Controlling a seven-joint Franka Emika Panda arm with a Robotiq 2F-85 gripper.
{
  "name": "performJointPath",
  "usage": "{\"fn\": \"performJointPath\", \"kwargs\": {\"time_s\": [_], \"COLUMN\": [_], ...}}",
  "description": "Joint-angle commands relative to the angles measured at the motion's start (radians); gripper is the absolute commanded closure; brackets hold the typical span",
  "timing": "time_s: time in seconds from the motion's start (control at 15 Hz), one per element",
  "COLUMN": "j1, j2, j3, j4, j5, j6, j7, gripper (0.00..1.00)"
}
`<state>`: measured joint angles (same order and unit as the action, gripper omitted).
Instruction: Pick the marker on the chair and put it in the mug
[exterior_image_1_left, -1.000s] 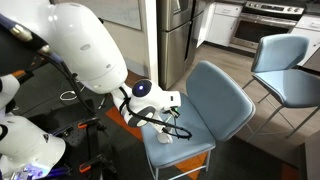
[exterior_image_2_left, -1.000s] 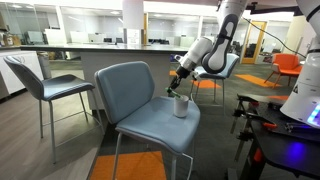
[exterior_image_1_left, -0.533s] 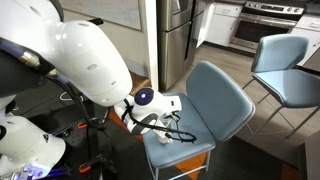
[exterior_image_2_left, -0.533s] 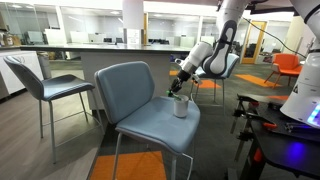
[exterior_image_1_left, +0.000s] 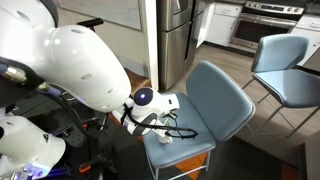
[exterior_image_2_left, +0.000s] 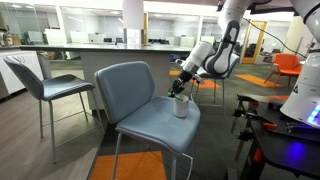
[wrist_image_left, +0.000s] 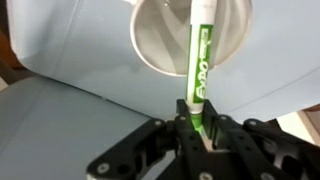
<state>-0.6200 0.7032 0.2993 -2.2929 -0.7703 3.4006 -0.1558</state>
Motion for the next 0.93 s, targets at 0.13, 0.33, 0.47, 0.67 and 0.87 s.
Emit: {"fn": "performJointPath", "kwargs": {"time_s": [0.13, 0.33, 0.47, 0.67, 0.87], "j1": [-0.053, -0.071, -0.084, -0.095, -0.054], "j2": [-0.019, -0.021, -0.023, -0.038, -0.094], "j3": [0.025, 0.036, 0.049, 0.076, 0.067], "j4": [-0.011, -0.014, -0.017, -0.020, -0.017], "j5": [-0.032, -0.046, -0.062, -0.051, 0.015], "j6": [-0.053, -0.065, -0.091, -0.154, -0.257], "j7": [-0.006, -0.006, -0.007, 0.007, 0.067], "gripper": [0.95, 0.95, 0.55, 0.45, 0.22]}}
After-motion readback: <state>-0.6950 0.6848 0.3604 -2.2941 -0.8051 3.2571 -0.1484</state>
